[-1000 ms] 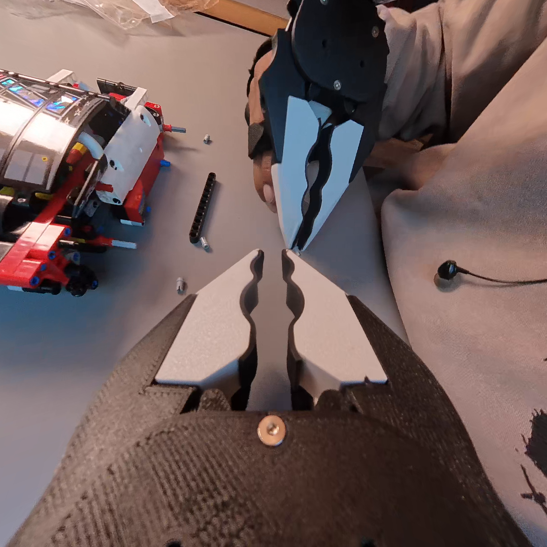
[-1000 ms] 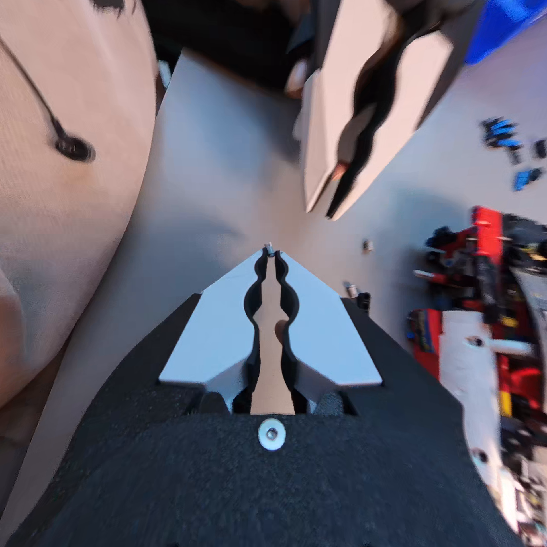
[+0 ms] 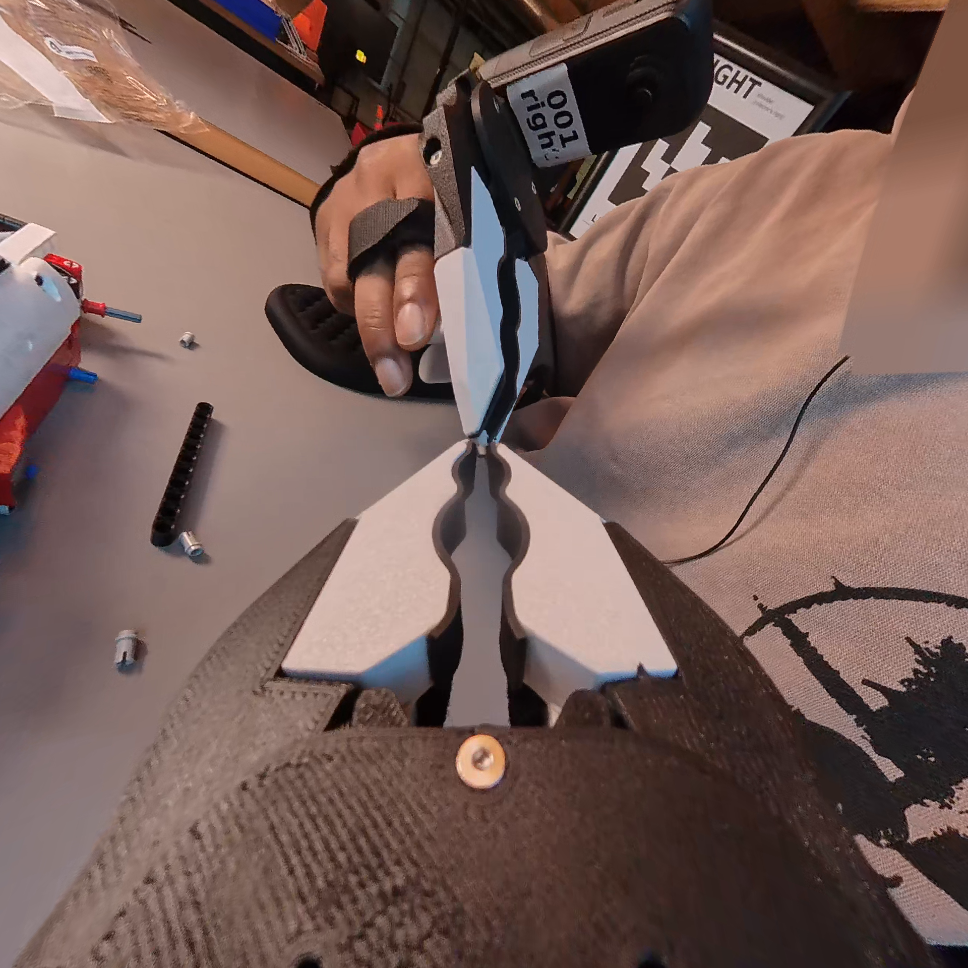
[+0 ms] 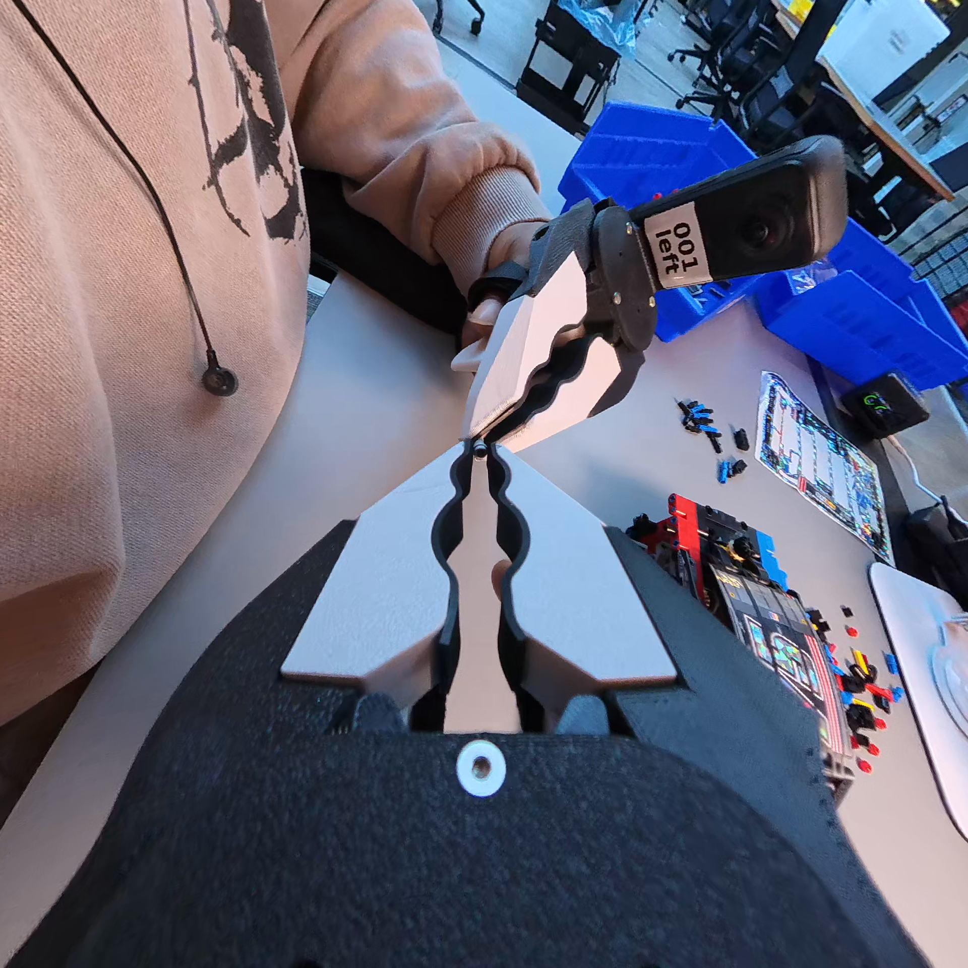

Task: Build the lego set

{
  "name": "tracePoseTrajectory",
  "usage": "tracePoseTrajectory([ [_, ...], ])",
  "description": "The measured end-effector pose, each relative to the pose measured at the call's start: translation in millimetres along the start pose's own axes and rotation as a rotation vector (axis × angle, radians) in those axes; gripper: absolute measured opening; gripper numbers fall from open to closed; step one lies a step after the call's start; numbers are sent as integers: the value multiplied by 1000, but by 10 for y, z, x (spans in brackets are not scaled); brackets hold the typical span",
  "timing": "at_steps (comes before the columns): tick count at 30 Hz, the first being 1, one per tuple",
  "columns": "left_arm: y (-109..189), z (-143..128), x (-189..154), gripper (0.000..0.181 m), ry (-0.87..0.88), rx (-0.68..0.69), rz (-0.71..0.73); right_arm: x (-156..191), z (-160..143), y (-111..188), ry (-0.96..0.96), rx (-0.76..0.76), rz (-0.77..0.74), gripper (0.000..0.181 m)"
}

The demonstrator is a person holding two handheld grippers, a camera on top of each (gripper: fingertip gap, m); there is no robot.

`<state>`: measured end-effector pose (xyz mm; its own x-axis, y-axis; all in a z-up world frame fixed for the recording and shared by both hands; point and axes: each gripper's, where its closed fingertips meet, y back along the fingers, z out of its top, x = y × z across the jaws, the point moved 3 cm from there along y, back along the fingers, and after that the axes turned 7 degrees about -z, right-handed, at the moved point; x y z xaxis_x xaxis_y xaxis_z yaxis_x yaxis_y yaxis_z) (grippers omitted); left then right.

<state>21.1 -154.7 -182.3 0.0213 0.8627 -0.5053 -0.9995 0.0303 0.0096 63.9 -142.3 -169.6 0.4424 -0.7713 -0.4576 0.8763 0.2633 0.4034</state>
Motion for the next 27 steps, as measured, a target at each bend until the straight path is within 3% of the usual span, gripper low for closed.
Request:
tracePoseTrajectory([
  [6, -27, -34, 74, 2, -28, 33, 60, 17, -83, 18, -28, 50, 19, 2],
  [9, 80, -7, 314, 20, -110, 90, 267, -124, -308, 183, -78, 138, -32, 2],
  [12, 235, -47, 674, 23, -229, 281, 532, -335, -708, 432, -155, 322, -70, 2],
  [14, 232, -78, 851, 24, -277, 394, 614, -410, -906, 539, -176, 429, -55, 2],
  [21, 43, -178, 1139, 19, -326, 581, 670, -477, -1149, 466, -185, 603, 48, 2],
  [23, 24, -179, 1142, 8, -341, 588, 687, -471, -1174, 423, -179, 631, 76, 2],
  [27, 7, -205, 1106, 6, -342, 588, 702, -450, -1205, 353, -176, 672, 123, 2],
])
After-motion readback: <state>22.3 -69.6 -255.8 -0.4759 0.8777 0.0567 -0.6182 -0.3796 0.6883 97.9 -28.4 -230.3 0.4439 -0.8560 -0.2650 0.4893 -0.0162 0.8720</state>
